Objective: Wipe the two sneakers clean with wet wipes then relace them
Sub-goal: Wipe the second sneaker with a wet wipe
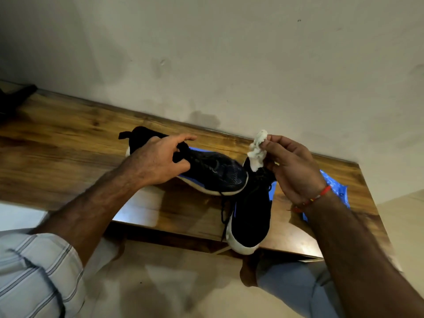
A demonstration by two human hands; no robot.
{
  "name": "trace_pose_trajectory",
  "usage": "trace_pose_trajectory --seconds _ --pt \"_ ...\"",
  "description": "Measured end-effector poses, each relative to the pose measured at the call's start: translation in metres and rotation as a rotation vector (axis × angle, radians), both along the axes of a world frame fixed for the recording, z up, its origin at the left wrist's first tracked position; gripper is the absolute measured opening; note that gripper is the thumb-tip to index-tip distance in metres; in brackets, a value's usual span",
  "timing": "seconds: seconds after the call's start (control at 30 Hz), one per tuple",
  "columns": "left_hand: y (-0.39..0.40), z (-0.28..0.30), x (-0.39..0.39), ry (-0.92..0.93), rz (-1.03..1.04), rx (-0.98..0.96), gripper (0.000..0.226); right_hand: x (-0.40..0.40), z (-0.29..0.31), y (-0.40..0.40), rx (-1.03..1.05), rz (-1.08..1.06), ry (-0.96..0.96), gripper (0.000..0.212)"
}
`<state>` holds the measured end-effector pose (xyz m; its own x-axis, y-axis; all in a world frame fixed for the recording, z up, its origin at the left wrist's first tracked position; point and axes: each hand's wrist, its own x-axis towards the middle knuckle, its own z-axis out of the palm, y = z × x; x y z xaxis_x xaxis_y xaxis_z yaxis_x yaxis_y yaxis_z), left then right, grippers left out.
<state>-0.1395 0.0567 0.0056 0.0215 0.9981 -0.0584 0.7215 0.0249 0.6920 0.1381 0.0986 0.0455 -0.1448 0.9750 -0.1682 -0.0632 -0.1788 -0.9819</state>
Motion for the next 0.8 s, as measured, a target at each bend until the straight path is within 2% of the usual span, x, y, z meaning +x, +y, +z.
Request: trace_pose_trajectory --seconds 0.07,0.17,0.23,0.27,0.3,0.33,0.4,0.43,0.53,0.63,0.73,0.8 --pt "-0.002 0.0 -0.003 0.209 -0.028 -0.026 0.069 -0.006 0.002 -0.005 -0.106 0.022 0.119 0.014" --pt "-0.007 0.004 -0.002 0.54 -0.042 -0.076 0.059 -0.017 0.0 -0.012 -0.183 0.073 0.215 0.018" --pt "-0.007 0.007 0.0 0.622 0.026 -0.013 0.055 -0.025 -0.003 -0.016 -0.197 0.082 0.21 0.013" --pt "-0.007 0.009 0.005 0.575 0.073 0.073 0.056 -0.028 -0.005 -0.018 -0.198 0.084 0.199 0.013" --pt "-0.008 0.011 0.012 0.439 0.103 0.147 0.059 -0.032 -0.007 -0.019 -0.201 0.092 0.188 0.013" --pt "-0.01 0.014 0.02 0.221 0.097 0.152 0.062 -0.035 -0.008 -0.022 -0.204 0.11 0.183 0.013" --pt "-0.014 0.021 0.037 -0.219 -0.008 -0.013 0.059 -0.04 -0.012 -0.026 -0.198 0.144 0.159 0.014" --pt "-0.015 0.02 0.044 -0.347 -0.039 -0.083 0.05 -0.042 -0.013 -0.027 -0.197 0.144 0.152 0.014" --pt "-0.01 0.012 0.048 -0.489 0.071 -0.027 0.019 -0.043 -0.014 -0.024 -0.218 0.089 0.207 0.015" --pt "-0.007 0.01 0.044 -0.5 0.128 0.041 0.017 -0.046 -0.013 -0.027 -0.238 0.134 0.233 0.032" --pt "-0.008 0.008 0.046 -0.445 0.127 0.023 0.019 -0.051 -0.016 -0.034 -0.163 0.202 0.078 0.032" --pt "-0.006 0.011 0.043 -0.638 0.208 -0.053 0.019 -0.05 -0.019 -0.03 -0.147 0.144 0.049 0.028"
